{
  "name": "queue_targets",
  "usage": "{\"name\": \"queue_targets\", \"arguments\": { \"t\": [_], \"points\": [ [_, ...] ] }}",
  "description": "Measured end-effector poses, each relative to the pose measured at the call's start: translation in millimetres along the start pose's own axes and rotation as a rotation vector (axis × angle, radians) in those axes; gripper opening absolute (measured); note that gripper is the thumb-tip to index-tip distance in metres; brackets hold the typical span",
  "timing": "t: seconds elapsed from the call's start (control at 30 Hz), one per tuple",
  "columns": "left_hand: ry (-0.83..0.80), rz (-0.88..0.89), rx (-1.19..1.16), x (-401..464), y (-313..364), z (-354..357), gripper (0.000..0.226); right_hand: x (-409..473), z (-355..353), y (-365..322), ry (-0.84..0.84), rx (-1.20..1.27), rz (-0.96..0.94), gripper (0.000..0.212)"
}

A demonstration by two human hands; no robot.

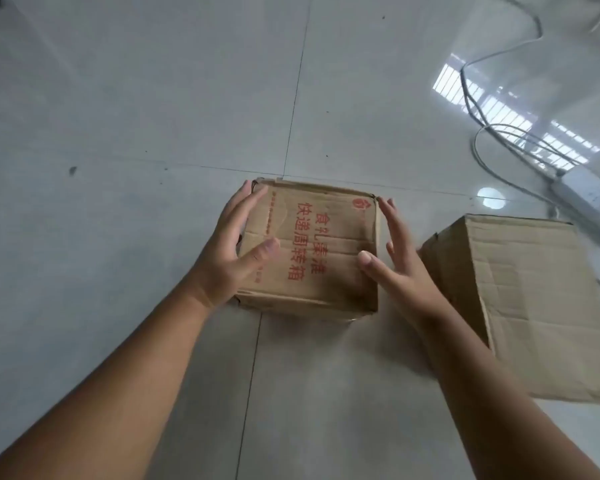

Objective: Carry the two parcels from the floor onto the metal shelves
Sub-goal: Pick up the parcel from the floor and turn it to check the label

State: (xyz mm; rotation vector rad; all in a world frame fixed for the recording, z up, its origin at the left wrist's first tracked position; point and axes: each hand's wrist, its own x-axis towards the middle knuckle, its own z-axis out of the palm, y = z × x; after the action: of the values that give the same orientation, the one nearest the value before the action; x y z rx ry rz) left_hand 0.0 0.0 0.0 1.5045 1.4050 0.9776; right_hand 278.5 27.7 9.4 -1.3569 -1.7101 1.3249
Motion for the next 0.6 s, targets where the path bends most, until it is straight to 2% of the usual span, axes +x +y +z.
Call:
{"name": "queue_targets", "arguments": {
  "t": [0.27, 0.47, 0.6],
  "points": [
    [0.019, -0.064, 0.056, 4, -9, 11, 0.082, 5, 13, 11, -0.051, 0.025, 0.093, 0.117],
    [-0.044, -0.173, -0.004, 4, -17, 11, 0.097, 4, 19, 25, -0.06, 0.12, 0.151, 0.108],
    [-0.078, -0.195, 0.046, 4, -21, 8, 0.103, 5, 19, 27, -0.056, 0.159, 0.169, 0.107]
  ]
}}
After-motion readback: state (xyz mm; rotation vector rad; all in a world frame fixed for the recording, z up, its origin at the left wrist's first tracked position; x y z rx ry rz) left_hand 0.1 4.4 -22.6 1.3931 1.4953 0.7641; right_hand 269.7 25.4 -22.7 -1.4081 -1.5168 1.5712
